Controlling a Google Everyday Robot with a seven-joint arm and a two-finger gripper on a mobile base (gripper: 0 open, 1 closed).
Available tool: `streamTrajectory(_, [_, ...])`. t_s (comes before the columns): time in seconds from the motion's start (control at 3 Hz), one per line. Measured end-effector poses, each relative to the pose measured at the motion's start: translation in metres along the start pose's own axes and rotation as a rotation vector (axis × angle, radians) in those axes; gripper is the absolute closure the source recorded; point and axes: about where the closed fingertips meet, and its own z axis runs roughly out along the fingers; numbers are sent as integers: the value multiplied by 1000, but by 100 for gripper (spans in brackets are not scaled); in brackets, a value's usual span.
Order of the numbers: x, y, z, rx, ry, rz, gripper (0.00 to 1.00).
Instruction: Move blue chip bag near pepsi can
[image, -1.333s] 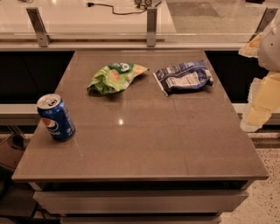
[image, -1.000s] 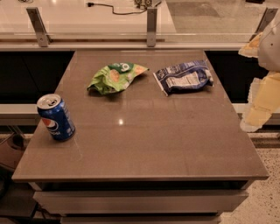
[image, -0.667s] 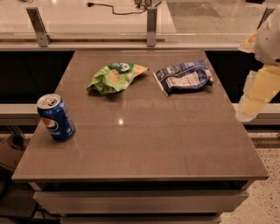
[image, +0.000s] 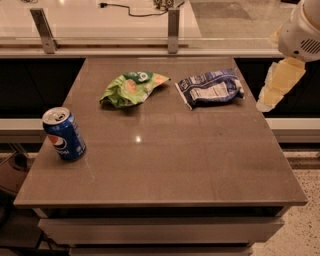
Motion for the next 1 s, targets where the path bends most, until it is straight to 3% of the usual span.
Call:
streamTrajectory(0.33, [-4, -28, 25, 4, -42, 24, 0])
streamTrajectory(1.0, [-9, -63, 82, -23, -138, 78, 0])
